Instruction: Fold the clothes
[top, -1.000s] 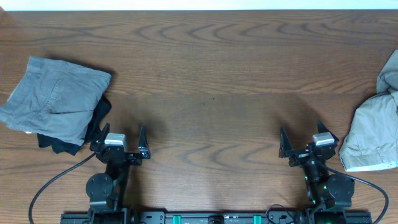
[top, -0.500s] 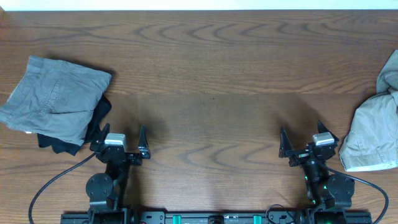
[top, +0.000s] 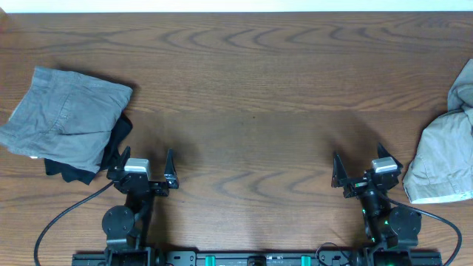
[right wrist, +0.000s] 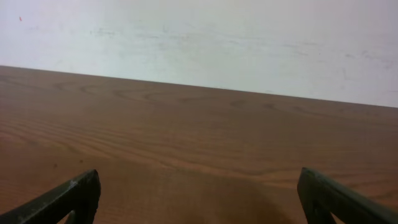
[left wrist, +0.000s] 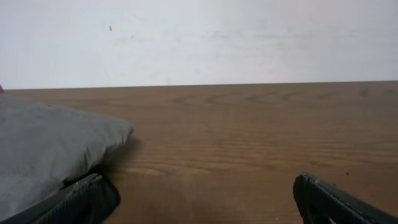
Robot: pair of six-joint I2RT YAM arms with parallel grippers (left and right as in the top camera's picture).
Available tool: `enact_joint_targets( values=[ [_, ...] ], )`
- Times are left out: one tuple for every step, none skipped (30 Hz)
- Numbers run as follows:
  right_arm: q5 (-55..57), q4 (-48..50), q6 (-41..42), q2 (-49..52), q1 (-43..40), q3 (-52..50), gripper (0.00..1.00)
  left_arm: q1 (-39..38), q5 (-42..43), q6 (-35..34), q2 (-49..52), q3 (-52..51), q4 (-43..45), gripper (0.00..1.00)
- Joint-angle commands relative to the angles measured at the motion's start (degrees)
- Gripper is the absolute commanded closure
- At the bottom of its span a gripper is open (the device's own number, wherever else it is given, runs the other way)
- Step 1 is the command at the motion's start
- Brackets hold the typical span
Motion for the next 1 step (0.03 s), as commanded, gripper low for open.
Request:
enact_joint_targets(
  values=[
    [0.11, -0.17, -1.05, -0.35, -0.48, -0.13, 0.01, -0.24, 0.59, 0.57, -0.33, -0.57, -2.58, 0.02]
  ],
)
